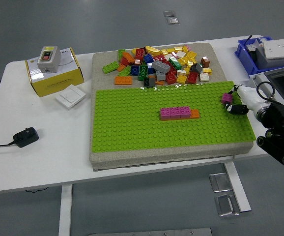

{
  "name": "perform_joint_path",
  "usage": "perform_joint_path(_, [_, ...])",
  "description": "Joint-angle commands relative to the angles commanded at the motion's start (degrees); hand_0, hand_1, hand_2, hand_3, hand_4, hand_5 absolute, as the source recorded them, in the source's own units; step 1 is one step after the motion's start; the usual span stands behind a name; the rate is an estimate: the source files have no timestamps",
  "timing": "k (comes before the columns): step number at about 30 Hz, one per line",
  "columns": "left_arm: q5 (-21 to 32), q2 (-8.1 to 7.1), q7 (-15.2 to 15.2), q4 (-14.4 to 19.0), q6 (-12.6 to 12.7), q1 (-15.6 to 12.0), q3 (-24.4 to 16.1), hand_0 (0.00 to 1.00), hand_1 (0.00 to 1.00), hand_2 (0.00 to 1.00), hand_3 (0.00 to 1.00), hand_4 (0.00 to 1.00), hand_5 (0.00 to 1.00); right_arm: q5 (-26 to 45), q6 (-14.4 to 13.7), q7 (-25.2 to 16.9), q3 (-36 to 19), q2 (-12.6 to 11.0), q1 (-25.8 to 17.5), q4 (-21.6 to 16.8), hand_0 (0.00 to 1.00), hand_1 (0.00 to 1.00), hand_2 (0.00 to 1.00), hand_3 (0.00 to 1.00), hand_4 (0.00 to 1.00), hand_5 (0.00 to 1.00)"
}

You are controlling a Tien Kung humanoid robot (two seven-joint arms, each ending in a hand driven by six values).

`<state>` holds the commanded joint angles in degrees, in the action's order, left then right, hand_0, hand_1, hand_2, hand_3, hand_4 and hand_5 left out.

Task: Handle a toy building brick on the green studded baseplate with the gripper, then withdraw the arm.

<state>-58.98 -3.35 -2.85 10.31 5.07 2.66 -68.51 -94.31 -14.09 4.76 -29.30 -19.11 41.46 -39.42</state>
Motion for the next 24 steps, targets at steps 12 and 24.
perform_joint_path(12, [-0.03, 0.30, 0.09, 0.00, 0.01, -0.31, -0.48, 0.666, 0.665, 0.661, 0.660, 0.349, 0.659, -0.91, -0.58, 0.49, -0.24, -2.30, 0.34, -5.16, 0.907, 0.907, 0.932, 0.659, 0.510, 0.404])
perform_joint_path(24, [-0.14, 0.59, 0.22, 0.00, -0.01, -0.44, -0.89, 0.667, 0.666, 0.662, 0.660, 0.350, 0.660, -3.49, -1.70, 1.00, 7.54, -4.22, -0.71, -18.40, 0.906, 0.906, 0.928, 0.653, 0.500, 0.401])
